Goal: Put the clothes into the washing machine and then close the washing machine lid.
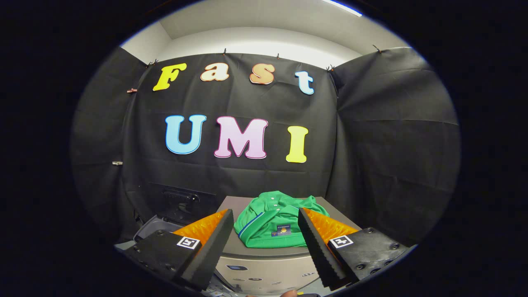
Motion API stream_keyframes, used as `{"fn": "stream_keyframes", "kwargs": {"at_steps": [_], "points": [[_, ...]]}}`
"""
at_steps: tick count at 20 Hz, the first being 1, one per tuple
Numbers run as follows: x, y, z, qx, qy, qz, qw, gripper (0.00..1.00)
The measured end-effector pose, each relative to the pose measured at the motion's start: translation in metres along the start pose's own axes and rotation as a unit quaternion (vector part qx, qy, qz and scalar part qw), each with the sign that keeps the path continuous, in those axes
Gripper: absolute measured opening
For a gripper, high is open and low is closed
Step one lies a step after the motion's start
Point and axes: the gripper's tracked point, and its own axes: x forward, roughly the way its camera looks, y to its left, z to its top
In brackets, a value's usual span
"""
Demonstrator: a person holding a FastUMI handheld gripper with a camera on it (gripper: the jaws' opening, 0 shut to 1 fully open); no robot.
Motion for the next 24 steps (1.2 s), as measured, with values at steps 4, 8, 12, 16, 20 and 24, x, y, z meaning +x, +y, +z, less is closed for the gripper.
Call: {"fn": "stream_keyframes", "kwargs": {"at_steps": [4, 8, 12, 16, 20, 24], "points": [[0.041, -0.005, 0.001, 0.01, 0.034, 0.011, 0.999, 0.98], [0.079, -0.006, -0.006, 0.015, 0.072, 0.024, 0.997, 0.99], [0.109, -0.015, -0.008, 0.009, 0.089, 0.024, 0.996, 0.98], [0.136, -0.02, -0.012, 0.008, 0.116, 0.02, 0.993, 0.99], [0.163, -0.017, -0.025, -0.004, 0.151, 0.016, 0.988, 0.99], [0.189, -0.023, -0.053, -0.033, 0.216, -0.005, 0.976, 0.99]]}}
